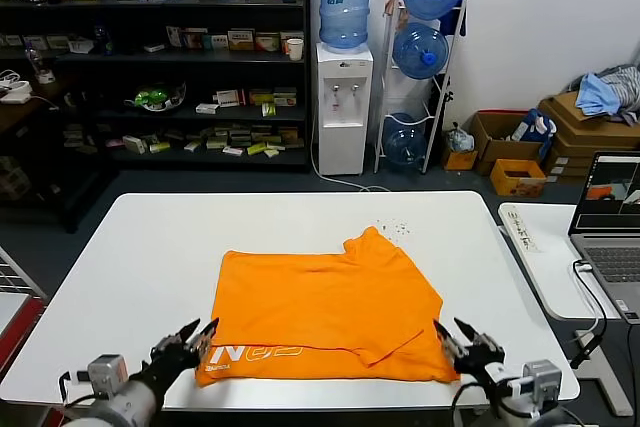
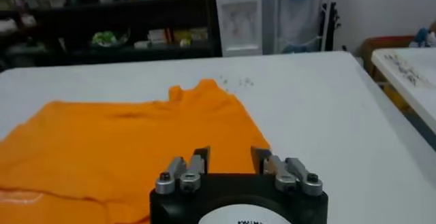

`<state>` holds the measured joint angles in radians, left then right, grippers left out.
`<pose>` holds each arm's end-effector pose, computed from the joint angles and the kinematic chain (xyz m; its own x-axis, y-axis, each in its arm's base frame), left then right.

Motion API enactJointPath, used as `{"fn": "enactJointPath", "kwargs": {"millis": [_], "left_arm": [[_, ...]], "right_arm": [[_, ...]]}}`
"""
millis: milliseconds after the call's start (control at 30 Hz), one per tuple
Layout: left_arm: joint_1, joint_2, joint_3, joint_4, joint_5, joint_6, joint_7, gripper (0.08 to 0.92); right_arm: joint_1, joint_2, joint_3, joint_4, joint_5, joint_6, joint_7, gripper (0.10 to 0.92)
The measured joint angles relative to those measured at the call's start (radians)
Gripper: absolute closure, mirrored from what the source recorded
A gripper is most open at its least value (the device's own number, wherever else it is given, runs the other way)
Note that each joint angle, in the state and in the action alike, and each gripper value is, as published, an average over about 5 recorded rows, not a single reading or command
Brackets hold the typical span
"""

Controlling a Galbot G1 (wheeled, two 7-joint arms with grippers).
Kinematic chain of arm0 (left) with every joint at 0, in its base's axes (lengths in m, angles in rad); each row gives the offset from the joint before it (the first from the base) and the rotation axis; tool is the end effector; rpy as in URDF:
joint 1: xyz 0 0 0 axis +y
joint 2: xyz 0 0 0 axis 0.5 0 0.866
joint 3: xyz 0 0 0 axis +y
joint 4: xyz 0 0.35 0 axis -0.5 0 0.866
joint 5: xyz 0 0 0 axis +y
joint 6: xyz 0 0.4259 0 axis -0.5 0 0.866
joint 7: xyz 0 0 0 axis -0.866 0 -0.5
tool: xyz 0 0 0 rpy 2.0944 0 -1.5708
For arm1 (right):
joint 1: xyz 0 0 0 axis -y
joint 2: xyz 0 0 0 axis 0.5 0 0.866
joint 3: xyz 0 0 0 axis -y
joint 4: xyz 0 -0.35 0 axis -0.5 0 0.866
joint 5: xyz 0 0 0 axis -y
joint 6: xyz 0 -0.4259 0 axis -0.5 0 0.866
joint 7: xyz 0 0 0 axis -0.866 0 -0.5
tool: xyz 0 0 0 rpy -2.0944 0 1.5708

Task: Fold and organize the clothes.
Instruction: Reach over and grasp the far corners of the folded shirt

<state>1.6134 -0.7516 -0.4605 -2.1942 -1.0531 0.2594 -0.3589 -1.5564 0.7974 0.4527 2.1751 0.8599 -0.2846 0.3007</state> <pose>0.2456 0.0592 -0.2570 -0.8550 0.2005 0.4783 0.0811 0.9626 -0.2585 0.2591 -0.0577 -0.2530 -0.8940 -0.1911 0.4052 -0.1511 0.9801 0.1288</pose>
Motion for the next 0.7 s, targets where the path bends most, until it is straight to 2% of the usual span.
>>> {"fn": "enactJointPath", "kwargs": {"millis": [200,300,533,700], "left_arm": [[-0.206,0.005,0.067,0.124,-0.045,0.008,0.018,0.272],[-0.33,-0.003,0.125,0.219,-0.062,0.013,0.035,0.204],[-0.591,-0.047,0.277,0.459,-0.074,0.032,0.083,0.177],[-0.724,-0.079,0.363,0.601,-0.072,0.037,0.116,0.177]], "right_arm": [[0.288,0.03,-0.14,-0.129,0.054,-0.029,0.043,0.247],[0.437,0.057,-0.223,-0.22,0.082,-0.053,0.068,0.21],[0.722,0.146,-0.388,-0.446,0.126,-0.115,0.096,0.203],[0.852,0.217,-0.468,-0.587,0.134,-0.146,0.103,0.203]]}}
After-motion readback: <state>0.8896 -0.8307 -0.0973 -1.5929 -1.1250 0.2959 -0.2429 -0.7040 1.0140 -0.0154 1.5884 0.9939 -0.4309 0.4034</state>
